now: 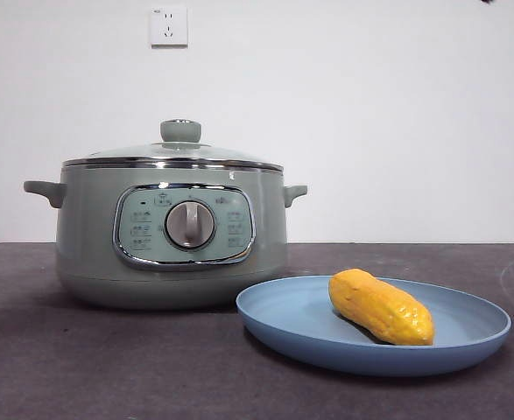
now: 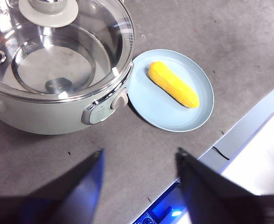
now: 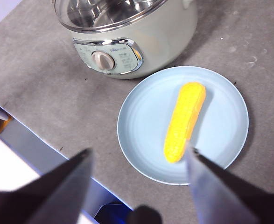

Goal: Take the corn out from the steamer,put the corn on the plate,close the lid

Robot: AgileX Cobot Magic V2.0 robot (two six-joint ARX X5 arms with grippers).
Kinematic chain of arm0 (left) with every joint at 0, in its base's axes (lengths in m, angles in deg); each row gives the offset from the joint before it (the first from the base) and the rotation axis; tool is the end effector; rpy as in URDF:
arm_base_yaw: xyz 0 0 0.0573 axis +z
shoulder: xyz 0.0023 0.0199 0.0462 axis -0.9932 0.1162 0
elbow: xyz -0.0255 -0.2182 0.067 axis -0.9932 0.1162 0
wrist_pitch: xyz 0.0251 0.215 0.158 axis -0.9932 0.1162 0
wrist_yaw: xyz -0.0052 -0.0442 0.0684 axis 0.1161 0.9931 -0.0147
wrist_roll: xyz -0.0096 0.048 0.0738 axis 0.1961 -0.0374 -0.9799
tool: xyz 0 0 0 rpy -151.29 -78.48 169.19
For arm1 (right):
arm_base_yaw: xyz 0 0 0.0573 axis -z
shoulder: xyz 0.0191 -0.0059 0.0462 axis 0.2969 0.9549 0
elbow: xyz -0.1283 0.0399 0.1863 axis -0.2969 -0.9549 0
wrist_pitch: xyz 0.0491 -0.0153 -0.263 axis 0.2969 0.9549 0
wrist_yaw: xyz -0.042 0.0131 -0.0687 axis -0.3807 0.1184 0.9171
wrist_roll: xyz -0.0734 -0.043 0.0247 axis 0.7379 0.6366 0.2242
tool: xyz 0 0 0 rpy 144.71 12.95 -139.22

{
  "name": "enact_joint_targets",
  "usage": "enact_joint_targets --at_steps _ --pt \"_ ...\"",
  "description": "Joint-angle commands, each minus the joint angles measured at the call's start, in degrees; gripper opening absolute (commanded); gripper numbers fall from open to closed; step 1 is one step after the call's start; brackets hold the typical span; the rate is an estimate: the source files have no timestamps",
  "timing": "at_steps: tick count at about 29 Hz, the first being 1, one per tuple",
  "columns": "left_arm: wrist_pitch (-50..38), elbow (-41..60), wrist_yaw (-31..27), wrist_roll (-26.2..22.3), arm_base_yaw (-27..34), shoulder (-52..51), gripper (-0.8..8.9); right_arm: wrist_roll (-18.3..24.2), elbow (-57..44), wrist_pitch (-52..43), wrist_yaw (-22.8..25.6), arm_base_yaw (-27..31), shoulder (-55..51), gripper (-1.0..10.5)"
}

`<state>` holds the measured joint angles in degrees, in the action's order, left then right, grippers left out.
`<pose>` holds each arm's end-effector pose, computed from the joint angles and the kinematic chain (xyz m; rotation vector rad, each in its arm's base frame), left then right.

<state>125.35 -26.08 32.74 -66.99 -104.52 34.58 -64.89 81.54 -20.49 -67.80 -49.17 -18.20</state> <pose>0.1888 -0.1027 0.3102 0.0229 0.7882 -0.7124 0.1607 0.1187 0.2496 0.0458 0.6994 0.6825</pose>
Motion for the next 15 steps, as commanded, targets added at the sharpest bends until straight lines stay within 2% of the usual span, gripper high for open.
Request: enact_joint_targets --at_steps 1,15 --pt "-0.31 0.35 0.17 -0.24 -0.20 -0.02 -0.06 0.44 -0.28 -0.07 0.02 -0.09 0.00 -0.1" --pt "-1.25 0.35 -0.13 -0.22 -0.20 -0.02 -0.04 0.44 -0.28 -0.07 0.35 -0.09 -0.02 0.0"
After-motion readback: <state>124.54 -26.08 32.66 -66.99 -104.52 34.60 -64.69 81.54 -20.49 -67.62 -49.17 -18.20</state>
